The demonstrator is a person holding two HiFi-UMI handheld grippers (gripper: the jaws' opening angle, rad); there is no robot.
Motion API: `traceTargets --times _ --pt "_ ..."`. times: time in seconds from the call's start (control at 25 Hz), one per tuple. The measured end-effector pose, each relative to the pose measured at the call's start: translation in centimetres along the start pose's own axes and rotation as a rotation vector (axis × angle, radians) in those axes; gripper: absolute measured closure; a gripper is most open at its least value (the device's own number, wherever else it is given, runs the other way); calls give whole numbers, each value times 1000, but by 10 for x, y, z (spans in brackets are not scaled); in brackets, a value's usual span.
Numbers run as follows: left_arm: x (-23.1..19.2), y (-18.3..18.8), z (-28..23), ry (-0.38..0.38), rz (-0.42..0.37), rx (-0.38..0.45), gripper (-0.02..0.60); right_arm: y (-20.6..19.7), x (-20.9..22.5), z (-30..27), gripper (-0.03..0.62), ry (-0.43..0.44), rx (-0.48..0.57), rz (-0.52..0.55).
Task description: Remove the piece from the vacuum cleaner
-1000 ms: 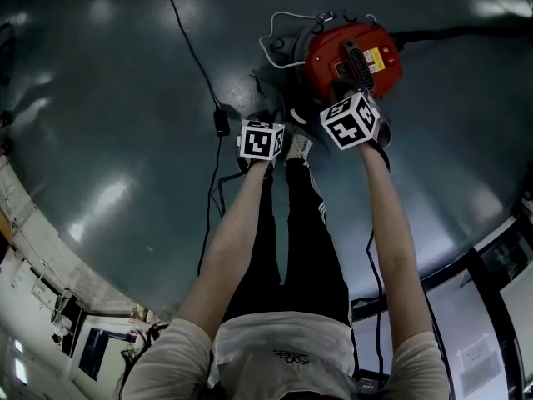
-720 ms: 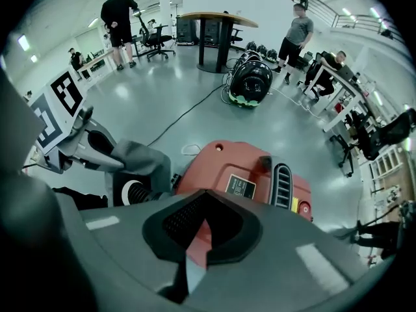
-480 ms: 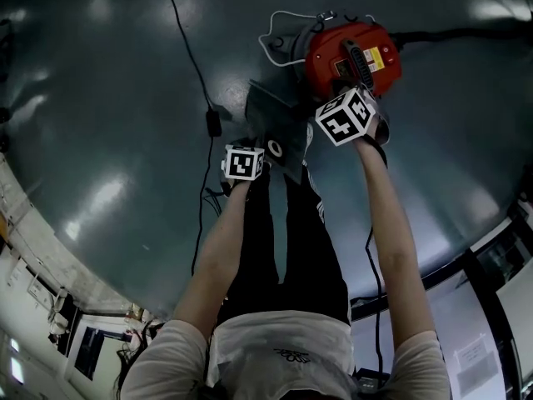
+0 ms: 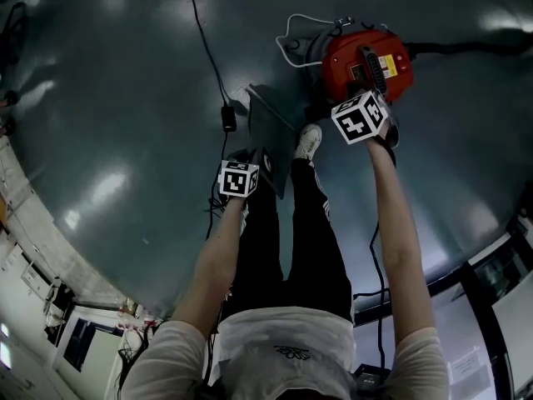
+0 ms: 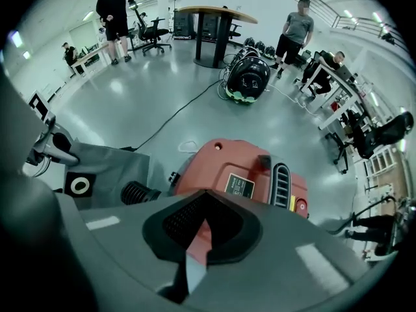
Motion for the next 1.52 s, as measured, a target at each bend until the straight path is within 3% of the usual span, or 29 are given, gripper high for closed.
traceTargets --times 0.08,0.2,0.32,0.44,0.56,0.92,1.12,1.24,1.36,1.52 --pt "9 14 6 -13 -22 5 572 0 2 -4 582 20 -18 -46" --pt "22 44 25 -23 -42 37 572 -4 2 1 572 83 -62 -196" --pt "28 78 60 -13 -102 100 572 3 -12 33 571 134 -3 -334" --pt "33 102 101 -1 -55 198 572 14 -24 72 571 157 67 -345" --pt "41 141 152 10 -2 362 572 37 -17 123 571 140 198 -340" --pt "96 226 341 25 -91 928 571 89 11 322 571 -42 740 -374" --pt "151 218 459 -37 -155 1205 571 73 6 450 571 -83 1015 -356" --pt "180 200 516 -114 -230 1323 571 50 -18 496 571 -159 1099 -263" --pt "193 164 534 -156 -268 1377 571 17 -47 500 571 -174 1110 -214" --pt "194 146 544 -69 -313 1377 564 -1 -46 507 572 -200 1146 -221"
Point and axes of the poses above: the fingertips, and each gripper's own axes: z backward along the fingers, x to its right, y out of its top, the point moved 9 cm from there along z, backward along the fingers, and after that the axes turned 6 degrees about -x, right-handed, at the moved point
